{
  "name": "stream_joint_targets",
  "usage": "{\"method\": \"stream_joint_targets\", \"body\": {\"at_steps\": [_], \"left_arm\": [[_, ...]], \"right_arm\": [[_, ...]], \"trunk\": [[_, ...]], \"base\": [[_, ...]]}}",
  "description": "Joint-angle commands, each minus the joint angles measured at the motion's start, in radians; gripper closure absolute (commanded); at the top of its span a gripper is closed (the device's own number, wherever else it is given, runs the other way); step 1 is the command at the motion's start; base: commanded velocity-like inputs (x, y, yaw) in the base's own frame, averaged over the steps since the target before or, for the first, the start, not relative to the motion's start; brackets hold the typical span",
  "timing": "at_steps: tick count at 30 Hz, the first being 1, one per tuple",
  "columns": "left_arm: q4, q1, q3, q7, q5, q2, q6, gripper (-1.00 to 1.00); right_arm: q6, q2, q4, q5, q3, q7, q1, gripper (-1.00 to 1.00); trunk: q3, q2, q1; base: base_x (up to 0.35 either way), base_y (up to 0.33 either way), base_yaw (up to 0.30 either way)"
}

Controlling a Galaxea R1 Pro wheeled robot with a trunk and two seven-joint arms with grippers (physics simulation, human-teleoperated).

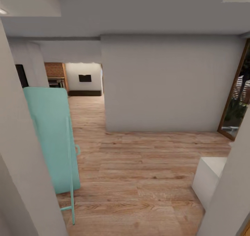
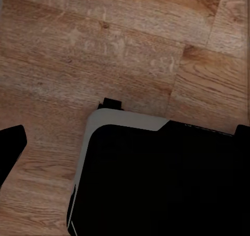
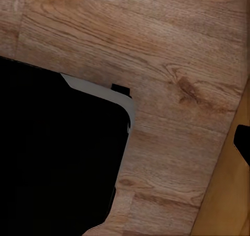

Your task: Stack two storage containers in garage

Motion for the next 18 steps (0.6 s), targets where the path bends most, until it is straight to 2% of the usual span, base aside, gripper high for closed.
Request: {"method": "stream_joint_targets", "body": {"at_steps": [1,18], "left_arm": [[0.001,0.000,0.007,-0.002,0.003,0.000,-0.002,-1.00],[0.001,0.000,0.007,-0.002,0.003,0.000,-0.001,-1.00]], "right_arm": [[-0.006,0.000,0.003,0.007,0.000,0.000,-0.001,-1.00],[-0.006,0.000,0.003,0.007,-0.001,-0.019,-0.001,-1.00]], "trunk": [[0.000,-0.001,0.001],[0.000,-0.001,0.001]], "base": [[0.321,0.000,0.000],[0.321,0.000,0.000]]}}
